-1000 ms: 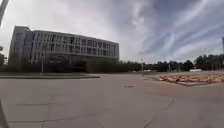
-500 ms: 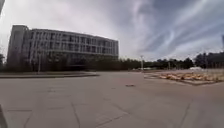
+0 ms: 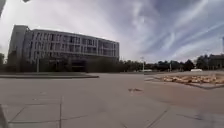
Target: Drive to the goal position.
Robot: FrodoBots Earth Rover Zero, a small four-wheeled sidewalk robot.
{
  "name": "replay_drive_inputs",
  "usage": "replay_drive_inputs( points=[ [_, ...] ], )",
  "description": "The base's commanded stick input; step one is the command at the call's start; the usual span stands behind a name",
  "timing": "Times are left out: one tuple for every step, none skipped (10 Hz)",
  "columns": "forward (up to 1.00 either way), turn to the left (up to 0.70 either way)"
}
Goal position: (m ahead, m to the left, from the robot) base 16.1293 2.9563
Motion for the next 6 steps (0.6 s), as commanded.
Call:
replay_drive_inputs(
  points=[
    [1.00, 0.00],
    [1.00, 0.00],
    [1.00, 0.00],
    [1.00, 0.00],
    [1.00, 0.00],
    [1.00, 0.00]
  ],
)
